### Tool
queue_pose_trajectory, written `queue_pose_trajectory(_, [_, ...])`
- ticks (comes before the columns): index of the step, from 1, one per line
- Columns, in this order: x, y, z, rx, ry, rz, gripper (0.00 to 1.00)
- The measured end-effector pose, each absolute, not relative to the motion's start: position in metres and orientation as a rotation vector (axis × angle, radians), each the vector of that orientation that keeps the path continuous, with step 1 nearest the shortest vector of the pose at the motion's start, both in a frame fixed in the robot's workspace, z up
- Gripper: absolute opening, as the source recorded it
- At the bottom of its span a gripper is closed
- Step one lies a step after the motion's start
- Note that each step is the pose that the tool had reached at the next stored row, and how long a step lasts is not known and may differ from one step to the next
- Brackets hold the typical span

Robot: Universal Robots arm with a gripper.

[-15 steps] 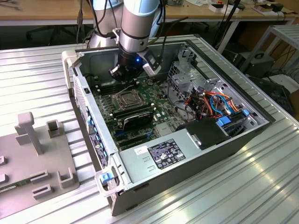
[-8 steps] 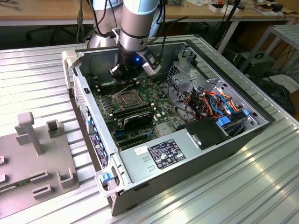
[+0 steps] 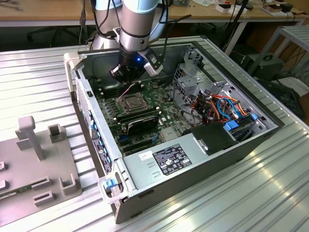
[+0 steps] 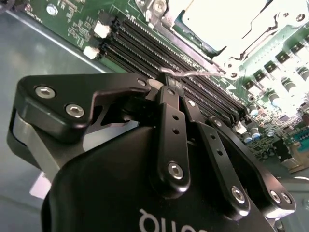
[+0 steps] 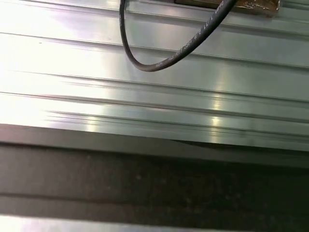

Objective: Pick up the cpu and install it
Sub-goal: 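Install the first cpu locking lever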

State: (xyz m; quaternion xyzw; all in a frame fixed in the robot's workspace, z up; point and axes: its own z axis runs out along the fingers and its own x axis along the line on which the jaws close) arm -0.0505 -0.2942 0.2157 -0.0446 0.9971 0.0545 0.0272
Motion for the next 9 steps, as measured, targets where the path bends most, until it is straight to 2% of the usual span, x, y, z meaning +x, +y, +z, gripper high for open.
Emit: queue_pose_trajectory(9, [-0.057, -0.294, 0.23, -0.139, 3.048, 0.165, 0.11])
